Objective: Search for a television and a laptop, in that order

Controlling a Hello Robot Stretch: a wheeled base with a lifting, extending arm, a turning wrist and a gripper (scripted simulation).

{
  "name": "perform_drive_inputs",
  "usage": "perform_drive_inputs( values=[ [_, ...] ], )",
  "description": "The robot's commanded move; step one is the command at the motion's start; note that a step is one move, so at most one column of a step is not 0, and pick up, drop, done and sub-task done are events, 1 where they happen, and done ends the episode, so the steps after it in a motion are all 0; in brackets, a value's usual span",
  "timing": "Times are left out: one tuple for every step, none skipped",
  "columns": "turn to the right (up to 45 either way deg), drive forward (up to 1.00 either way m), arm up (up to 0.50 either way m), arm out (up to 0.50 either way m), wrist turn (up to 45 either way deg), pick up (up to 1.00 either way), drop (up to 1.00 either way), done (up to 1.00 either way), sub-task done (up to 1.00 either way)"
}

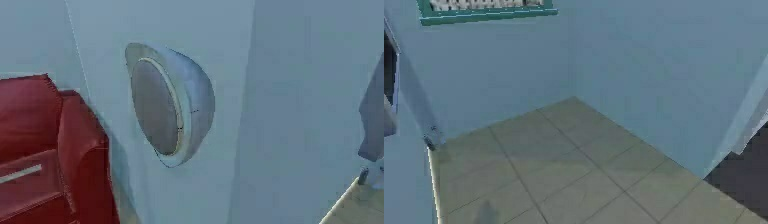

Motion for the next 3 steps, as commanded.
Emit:
perform_drive_inputs(
  values=[
    [-45.0, 0.00, 0.00, 0.00, 0.0, 0.00, 0.00, 0.00, 0.00],
    [-45.0, 0.00, 0.00, 0.00, 0.0, 0.00, 0.00, 0.00, 0.00],
    [-30.0, 0.00, 0.00, 0.00, 0.0, 0.00, 0.00, 0.00, 0.00]
  ],
)
